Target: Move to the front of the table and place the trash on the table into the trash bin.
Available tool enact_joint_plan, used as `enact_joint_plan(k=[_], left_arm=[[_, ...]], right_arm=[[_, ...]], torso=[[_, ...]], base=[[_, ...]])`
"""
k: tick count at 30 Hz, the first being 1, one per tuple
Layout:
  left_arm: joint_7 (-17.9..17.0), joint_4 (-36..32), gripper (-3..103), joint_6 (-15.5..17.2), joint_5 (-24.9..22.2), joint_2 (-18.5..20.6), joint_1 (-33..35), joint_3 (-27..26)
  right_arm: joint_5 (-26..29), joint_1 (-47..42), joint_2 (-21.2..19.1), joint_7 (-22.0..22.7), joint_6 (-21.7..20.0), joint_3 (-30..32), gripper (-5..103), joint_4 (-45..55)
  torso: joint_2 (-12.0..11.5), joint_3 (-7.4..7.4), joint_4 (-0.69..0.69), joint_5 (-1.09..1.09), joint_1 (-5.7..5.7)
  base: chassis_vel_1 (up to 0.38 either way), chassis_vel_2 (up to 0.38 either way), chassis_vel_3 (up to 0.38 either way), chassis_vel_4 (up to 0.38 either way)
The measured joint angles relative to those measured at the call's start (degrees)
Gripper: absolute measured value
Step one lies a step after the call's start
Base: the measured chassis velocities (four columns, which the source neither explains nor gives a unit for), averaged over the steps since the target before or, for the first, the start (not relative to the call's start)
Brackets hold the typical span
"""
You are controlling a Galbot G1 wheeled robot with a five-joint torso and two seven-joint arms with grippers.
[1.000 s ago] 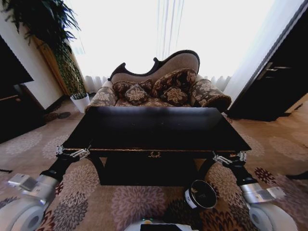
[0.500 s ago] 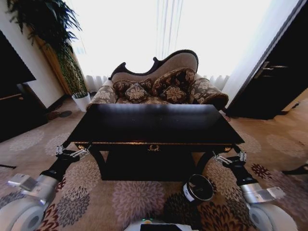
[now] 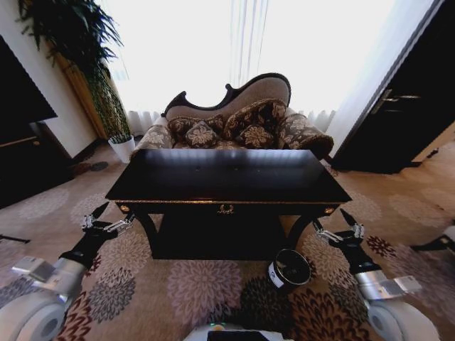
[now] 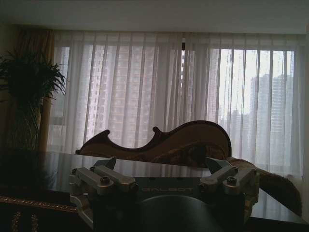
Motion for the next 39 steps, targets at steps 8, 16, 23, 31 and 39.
enact_joint_plan(k=[8,16,23,31,39], left_arm=[[0.0,0.0,100,0.0,0.0,0.0,0.0,0.0],[0.0,0.0,100,0.0,0.0,0.0,0.0,0.0],[0.0,0.0,100,0.0,0.0,0.0,0.0,0.0],[0.0,0.0,100,0.0,0.0,0.0,0.0,0.0],[0.0,0.0,100,0.0,0.0,0.0,0.0,0.0]], right_arm=[[0.0,0.0,0.0,0.0,0.0,0.0,100,0.0],[0.0,0.0,0.0,0.0,0.0,0.0,100,0.0],[0.0,0.0,0.0,0.0,0.0,0.0,100,0.0],[0.0,0.0,0.0,0.0,0.0,0.0,100,0.0],[0.0,0.0,0.0,0.0,0.0,0.0,100,0.0]], torso=[[0.0,0.00,0.00,0.00,0.00],[0.0,0.00,0.00,0.00,0.00],[0.0,0.00,0.00,0.00,0.00],[0.0,0.00,0.00,0.01,-0.01],[0.0,0.01,0.00,-0.01,0.02]], base=[[0.135,-0.133,-0.144,0.120],[0.155,-0.153,-0.155,0.156],[0.170,-0.175,-0.164,0.167],[0.186,-0.195,-0.187,0.188],[0.159,-0.157,-0.174,0.166]])
